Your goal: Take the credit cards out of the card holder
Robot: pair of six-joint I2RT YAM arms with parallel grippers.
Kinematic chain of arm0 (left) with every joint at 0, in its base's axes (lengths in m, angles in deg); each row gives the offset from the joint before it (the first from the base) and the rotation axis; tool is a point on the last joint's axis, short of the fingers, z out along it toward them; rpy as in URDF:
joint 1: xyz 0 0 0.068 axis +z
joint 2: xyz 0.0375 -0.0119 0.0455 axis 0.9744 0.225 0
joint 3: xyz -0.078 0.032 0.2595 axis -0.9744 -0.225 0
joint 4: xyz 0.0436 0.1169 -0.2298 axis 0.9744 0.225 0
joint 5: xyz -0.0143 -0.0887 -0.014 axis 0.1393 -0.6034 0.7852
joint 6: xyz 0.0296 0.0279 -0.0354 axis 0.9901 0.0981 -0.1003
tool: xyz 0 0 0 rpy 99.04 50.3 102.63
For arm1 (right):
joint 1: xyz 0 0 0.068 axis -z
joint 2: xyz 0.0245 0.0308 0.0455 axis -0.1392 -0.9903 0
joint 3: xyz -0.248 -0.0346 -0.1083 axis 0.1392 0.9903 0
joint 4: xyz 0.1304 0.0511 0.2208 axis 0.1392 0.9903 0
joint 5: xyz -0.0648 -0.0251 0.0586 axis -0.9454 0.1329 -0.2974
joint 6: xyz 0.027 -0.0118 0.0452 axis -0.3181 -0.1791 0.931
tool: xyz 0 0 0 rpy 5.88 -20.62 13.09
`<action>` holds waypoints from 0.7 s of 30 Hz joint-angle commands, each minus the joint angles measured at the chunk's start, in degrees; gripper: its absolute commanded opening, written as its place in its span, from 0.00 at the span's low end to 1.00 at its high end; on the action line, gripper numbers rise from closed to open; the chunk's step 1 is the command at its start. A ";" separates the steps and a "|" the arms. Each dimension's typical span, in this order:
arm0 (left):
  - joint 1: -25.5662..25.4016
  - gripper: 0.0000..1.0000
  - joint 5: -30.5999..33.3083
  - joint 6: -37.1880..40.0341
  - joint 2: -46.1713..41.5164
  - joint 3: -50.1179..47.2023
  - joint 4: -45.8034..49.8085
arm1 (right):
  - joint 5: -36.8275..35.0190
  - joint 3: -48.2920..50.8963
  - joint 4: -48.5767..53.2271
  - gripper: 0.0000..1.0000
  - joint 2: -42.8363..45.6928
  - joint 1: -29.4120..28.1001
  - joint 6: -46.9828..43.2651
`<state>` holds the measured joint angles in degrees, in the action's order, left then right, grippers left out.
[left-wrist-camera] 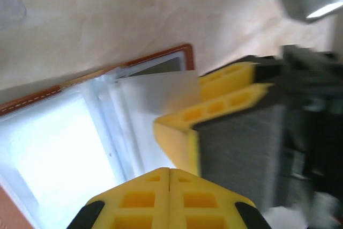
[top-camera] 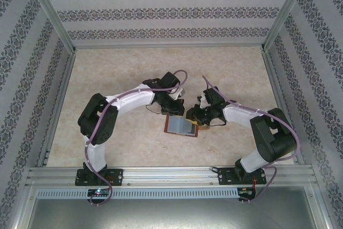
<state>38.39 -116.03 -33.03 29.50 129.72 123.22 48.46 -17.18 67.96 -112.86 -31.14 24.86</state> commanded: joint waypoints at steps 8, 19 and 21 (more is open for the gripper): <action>3.44 0.03 3.97 -1.39 -8.60 -4.81 -3.22 | 1.96 -4.29 -1.80 0.38 -0.78 -4.73 1.91; 5.12 0.11 -0.29 -5.08 -13.75 -11.07 -13.28 | -0.50 -8.93 -4.45 0.42 -10.43 -10.21 3.22; 5.10 0.11 -1.08 -4.81 -13.93 -10.99 -13.13 | -0.28 -9.50 -5.30 0.42 -12.31 -10.82 3.54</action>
<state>43.00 -115.24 -37.56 17.28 119.08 112.99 49.10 -25.12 64.18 -123.35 -41.23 27.70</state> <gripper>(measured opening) 0.113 0.420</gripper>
